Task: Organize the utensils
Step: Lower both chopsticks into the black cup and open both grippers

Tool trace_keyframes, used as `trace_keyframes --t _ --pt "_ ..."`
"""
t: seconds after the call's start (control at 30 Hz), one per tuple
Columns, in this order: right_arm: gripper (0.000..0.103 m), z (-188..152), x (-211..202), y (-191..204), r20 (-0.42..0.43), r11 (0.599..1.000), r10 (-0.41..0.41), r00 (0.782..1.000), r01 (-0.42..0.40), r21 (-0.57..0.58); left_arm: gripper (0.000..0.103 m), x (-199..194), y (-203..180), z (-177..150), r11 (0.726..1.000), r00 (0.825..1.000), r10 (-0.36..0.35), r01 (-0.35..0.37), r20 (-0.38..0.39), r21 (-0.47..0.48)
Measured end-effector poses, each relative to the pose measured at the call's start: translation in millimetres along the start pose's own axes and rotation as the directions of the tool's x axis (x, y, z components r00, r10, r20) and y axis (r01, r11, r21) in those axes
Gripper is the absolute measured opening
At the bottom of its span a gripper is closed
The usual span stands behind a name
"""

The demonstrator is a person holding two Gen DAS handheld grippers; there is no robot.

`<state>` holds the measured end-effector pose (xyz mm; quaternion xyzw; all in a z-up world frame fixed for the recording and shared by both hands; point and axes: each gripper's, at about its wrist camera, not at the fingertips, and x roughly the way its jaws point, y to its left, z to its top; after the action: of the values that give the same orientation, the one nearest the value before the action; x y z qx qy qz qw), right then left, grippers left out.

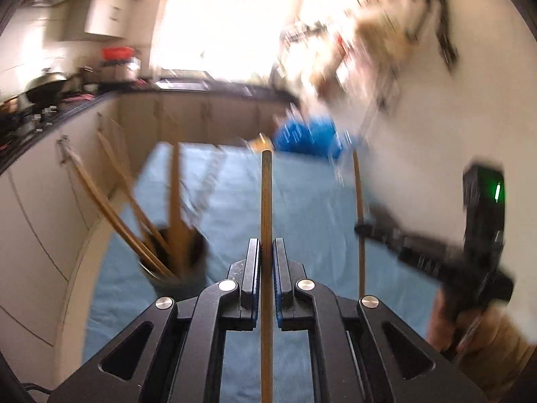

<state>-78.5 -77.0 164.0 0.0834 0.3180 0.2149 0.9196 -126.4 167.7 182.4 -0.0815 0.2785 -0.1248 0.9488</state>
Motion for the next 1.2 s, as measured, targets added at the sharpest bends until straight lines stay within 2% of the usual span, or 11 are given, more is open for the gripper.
trace_keyframes --t 0.1,0.2,0.33,0.43,0.6,0.87,1.2 --pt "0.008 23.1 8.9 23.1 0.045 0.999 0.051 0.998 -0.05 -0.011 0.007 -14.6 23.9 26.7 0.996 0.993 0.051 -0.042 0.109 -0.083" --pt "0.008 49.8 22.5 50.5 0.103 0.993 0.117 0.988 -0.115 -0.025 0.007 -14.5 44.7 47.7 0.985 0.975 0.112 -0.083 0.19 -0.153" --pt "0.008 75.7 46.6 83.5 0.157 0.981 0.193 0.969 -0.187 -0.05 0.007 -5.7 62.1 61.9 0.97 0.957 0.171 -0.122 0.233 -0.211" --pt "0.008 87.5 63.3 98.4 0.193 0.975 0.223 0.956 -0.218 -0.049 0.007 14.8 73.6 69.8 0.957 0.94 0.217 -0.151 0.265 -0.247" --pt "0.008 95.3 91.3 111.0 0.236 0.975 0.22 0.946 -0.216 -0.044 0.007 41.9 84.9 77.2 0.948 0.926 0.241 -0.16 0.291 -0.276" --pt "0.008 80.2 116.2 109.7 0.192 0.979 0.204 0.96 -0.195 -0.065 0.007 68.4 87.7 62.5 0.955 0.925 0.236 -0.164 0.297 -0.248" --pt "0.008 67.6 122.6 106.1 0.149 0.981 0.186 0.971 -0.176 -0.079 0.007 70.8 93.2 55.2 0.946 0.921 0.263 -0.187 0.288 -0.265"
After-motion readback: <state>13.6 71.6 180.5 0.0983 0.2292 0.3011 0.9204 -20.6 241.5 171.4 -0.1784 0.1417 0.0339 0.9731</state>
